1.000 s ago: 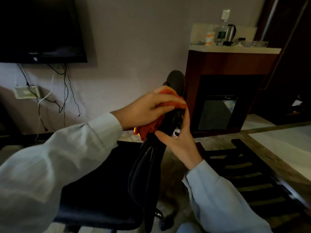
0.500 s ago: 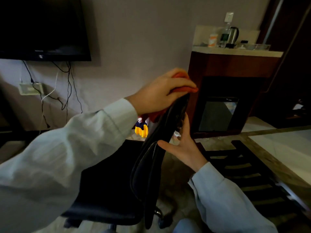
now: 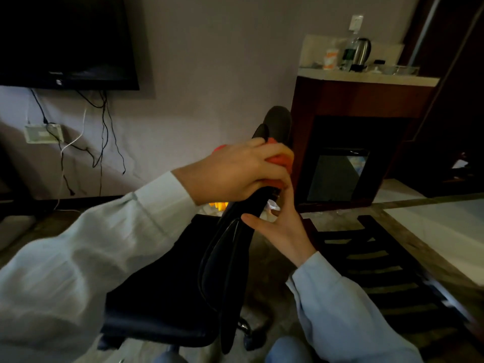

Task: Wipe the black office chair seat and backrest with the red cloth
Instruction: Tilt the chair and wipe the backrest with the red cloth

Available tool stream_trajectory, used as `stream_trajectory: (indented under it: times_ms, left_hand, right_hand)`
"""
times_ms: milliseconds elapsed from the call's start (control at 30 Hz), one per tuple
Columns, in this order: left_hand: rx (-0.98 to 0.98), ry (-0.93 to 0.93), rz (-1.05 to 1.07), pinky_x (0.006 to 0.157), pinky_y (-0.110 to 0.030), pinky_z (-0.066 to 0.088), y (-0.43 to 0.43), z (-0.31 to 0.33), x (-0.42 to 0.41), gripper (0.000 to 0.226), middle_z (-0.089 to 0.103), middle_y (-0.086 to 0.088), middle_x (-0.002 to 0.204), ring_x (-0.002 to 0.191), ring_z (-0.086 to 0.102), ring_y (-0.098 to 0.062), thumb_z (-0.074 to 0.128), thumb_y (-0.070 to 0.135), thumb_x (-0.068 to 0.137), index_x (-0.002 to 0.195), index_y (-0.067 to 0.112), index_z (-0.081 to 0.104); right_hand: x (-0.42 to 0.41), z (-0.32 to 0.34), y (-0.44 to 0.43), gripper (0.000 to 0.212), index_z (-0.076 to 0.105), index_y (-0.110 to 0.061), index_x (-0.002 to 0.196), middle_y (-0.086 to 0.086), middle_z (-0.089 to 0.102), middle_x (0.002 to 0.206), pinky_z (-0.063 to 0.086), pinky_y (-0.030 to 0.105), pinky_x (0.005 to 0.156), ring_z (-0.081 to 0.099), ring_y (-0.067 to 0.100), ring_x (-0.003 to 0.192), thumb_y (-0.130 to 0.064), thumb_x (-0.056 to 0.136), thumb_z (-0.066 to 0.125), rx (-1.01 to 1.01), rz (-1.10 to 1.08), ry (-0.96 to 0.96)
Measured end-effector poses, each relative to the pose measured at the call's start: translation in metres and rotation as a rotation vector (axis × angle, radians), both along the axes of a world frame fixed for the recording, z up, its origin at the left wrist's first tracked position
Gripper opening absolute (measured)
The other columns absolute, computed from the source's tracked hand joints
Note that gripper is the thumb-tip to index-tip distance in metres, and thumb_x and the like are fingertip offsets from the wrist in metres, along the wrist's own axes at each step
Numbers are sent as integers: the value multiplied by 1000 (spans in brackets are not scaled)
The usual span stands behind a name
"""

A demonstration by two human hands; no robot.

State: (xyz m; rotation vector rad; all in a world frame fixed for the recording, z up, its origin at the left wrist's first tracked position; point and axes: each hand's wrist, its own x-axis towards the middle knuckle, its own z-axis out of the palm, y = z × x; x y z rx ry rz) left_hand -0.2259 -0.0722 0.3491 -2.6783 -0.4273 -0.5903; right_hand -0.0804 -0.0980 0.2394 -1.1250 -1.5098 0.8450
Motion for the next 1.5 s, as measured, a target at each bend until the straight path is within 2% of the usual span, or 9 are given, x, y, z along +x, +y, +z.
stream_trajectory:
  times_ms: [167,300,467,633,800,1000,1167,1300,1500]
  left_hand:
    - [23,-54,10,72,-29,43,-8,-57,-39,30,42,2,130,100,42,-16,45,25,87,113,29,59]
    - [-228,-464,85,97,-39,46,-6,-98,-57,33,41,0,130,118,46,-18,48,15,91,121,28,54]
    - [-237,-794,79,105,-20,35,-20,-76,-19,31,41,-1,124,120,42,-12,48,5,91,120,12,59]
    - [-367,-919,87,103,-28,41,-25,-97,11,35,43,0,125,119,44,-10,46,7,94,127,11,54]
    - [-433,-1043,231,101,-24,42,-39,-161,5,36,44,7,125,118,45,-3,42,20,95,129,16,54]
    - [-605,-928,504,96,-32,45,-54,-260,-25,35,48,3,124,114,51,-8,39,33,94,120,23,60]
    - [-700,-1262,557,95,-7,35,-64,-253,-6,30,46,3,119,111,45,5,44,25,91,118,35,52]
    - [-583,-1359,511,94,-7,35,-49,-215,9,31,46,2,118,109,45,6,46,27,90,117,22,61]
    - [-567,-1354,574,91,-4,35,-43,-203,22,32,42,12,113,106,42,5,49,20,89,117,22,63]
  right_hand:
    - [1,0,-4,111,-4,-43,145,-38,35,119,36,30,105,39,-2,124,-17,73,77,-30,55,-23]
    - [10,1,-9,110,-10,-38,145,-28,26,129,26,4,94,27,-12,119,-13,78,73,-58,114,-89]
    - [12,-4,-3,110,-8,-46,142,-34,27,133,31,26,107,32,-5,128,-10,77,73,-44,128,-137]
    - [7,-11,0,101,2,-64,125,-63,33,102,42,3,82,37,-33,101,-11,77,74,-42,98,-111]
    - [2,-16,-6,103,-6,-50,139,-43,29,117,35,-4,80,32,-30,100,-11,81,70,-69,70,-93]
    - [-2,-25,-16,108,-12,-52,140,-10,8,156,19,46,115,15,19,143,-15,81,70,-122,74,-158]
    - [-17,-42,-28,105,-10,-42,144,-5,13,156,26,27,103,21,7,134,-9,82,68,-167,77,-114]
    - [-26,-46,-27,100,-5,-34,148,0,27,151,33,15,95,34,6,128,-8,83,67,-123,5,-129]
    - [-26,-51,-23,94,-4,-37,147,-4,33,147,38,25,102,39,7,128,-10,86,63,-91,24,-106]
